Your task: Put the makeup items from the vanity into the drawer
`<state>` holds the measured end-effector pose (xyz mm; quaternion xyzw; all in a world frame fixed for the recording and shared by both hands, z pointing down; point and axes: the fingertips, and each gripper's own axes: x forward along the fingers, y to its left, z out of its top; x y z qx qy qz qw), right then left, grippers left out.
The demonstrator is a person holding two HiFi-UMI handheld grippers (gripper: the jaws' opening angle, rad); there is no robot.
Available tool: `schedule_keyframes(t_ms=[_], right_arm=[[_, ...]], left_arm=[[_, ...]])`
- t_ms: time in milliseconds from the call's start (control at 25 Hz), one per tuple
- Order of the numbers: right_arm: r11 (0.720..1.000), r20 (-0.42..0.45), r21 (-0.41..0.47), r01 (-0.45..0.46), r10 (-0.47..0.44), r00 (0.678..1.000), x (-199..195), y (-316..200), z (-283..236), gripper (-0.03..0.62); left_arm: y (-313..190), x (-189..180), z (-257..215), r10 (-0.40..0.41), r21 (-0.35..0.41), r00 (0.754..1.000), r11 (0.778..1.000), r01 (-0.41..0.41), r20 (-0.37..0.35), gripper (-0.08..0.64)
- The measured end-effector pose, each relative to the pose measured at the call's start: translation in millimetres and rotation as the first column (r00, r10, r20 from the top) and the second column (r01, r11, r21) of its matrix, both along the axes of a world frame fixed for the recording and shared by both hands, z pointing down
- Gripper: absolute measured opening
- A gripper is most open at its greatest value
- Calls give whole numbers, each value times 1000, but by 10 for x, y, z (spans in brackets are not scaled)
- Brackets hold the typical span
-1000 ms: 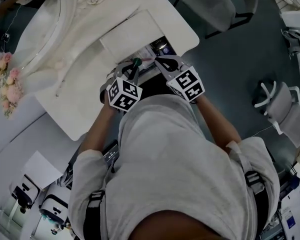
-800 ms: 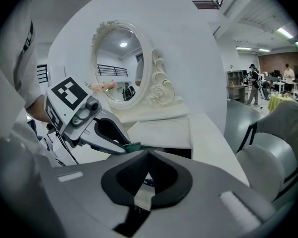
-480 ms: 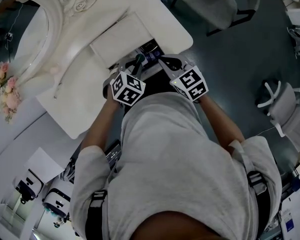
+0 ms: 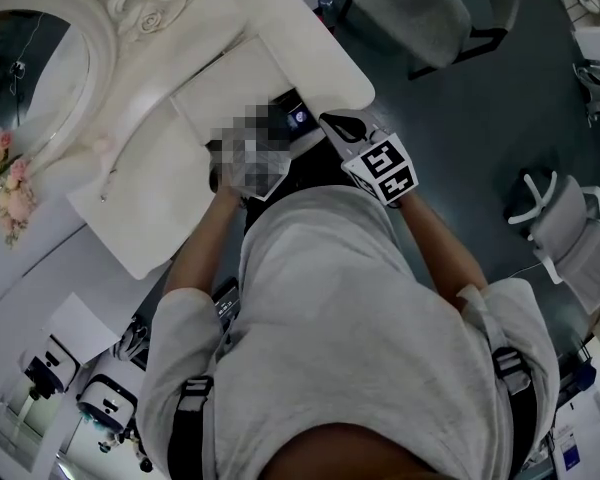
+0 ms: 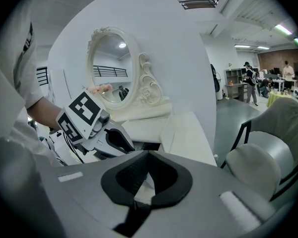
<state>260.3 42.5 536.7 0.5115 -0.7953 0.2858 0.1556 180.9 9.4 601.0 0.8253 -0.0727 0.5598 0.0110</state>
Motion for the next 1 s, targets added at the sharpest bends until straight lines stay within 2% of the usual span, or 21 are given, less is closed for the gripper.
schedule_keyframes(t_ms=[280,440,560,800,1000], right_arm=[[1000,7,-13,-13,14,1000,73,10,60,-2],[1000,8,-13,-7,7,1000,75,-18,55,-2],[1000,7,-12,6,-6,1000,70,-58,34,-2],[999,-6,-3,52,-52,999,-77,-242,-14,-2],[990,-25,36,135,-134,991,-476,-519,-261,-2]], left_arm=[[-34,74,71,1,-8,1000,1000,-1,18,78],[-8,108,60,-9,-33,1000,999,8,-3,127],[-20,105,-12,-24,-29,1000,999,24,-18,127],[-136,19,-302,-98,3,988,995,99,-121,121],[-367,-335,-647,-215,41,954,973,229,-210,58]])
